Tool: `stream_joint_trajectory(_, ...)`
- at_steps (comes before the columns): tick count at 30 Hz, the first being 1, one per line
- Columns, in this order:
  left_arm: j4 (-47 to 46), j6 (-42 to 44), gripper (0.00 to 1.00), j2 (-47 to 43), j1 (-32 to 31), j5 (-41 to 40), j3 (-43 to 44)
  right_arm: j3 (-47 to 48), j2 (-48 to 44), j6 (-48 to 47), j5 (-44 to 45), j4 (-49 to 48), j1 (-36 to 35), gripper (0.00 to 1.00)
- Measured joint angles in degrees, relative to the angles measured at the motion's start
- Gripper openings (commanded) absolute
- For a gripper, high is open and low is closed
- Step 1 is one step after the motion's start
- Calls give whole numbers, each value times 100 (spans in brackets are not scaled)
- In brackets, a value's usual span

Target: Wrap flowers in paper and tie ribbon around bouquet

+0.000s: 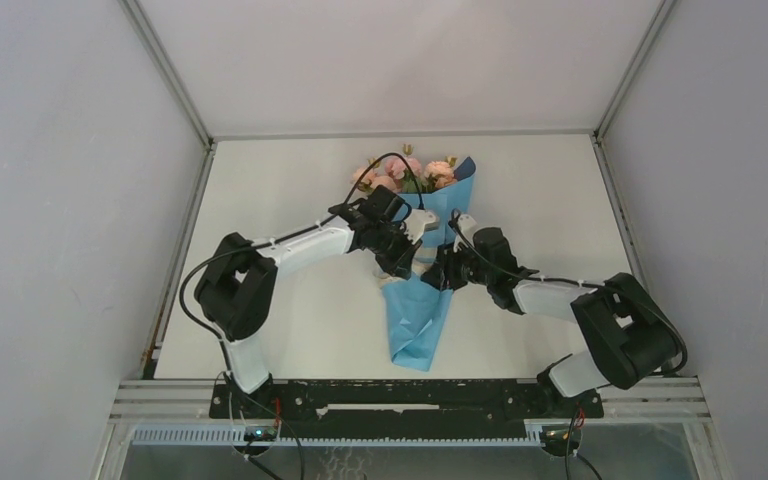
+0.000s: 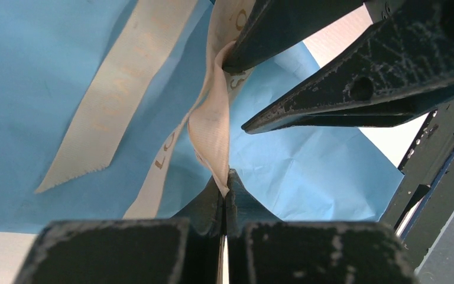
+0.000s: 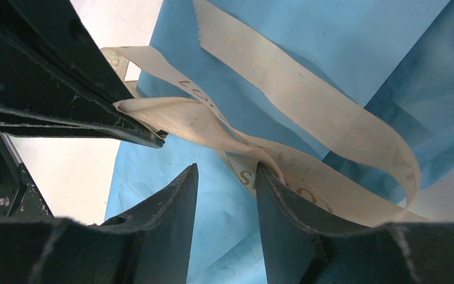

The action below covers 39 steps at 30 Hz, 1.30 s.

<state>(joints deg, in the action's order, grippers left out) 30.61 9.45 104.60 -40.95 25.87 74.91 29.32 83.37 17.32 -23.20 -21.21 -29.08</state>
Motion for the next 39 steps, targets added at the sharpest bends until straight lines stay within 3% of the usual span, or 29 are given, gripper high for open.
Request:
stream_joint_trajectory(7,-2,-2,0,52,48,4,0,9,251,-7,-2,-96,-179,42)
stream_joint_trajectory(9,-2,-2,0,55,59,9,0,11,310,0,-4,-173,-212,33)
stream_joint_trajectory(12,-4,-4,0,68,63,24,2,37,396,52,-13,-247,-247,5)
stream_joint_trajectory(13,-2,-4,2,79,66,28,2,48,415,74,-20,-271,-249,0)
stream_joint_trajectory(17,76,26,41,101,83,37,35,74,422,166,-76,-258,-227,0)
stream_joint_trajectory(19,313,103,55,101,103,50,177,92,415,212,-133,-212,-177,0)
stream_joint_trajectory(23,957,372,68,90,127,26,675,107,350,236,-234,0,-142,0)
stream_joint_trajectory(26,1429,614,69,-7,186,52,964,107,337,236,-306,92,-142,0)
stream_joint_trajectory(33,1674,667,60,-474,761,94,968,107,337,249,-398,186,-144,0)
stream_joint_trajectory(39,1556,610,61,140,1080,-190,955,109,334,249,-435,212,-144,0)
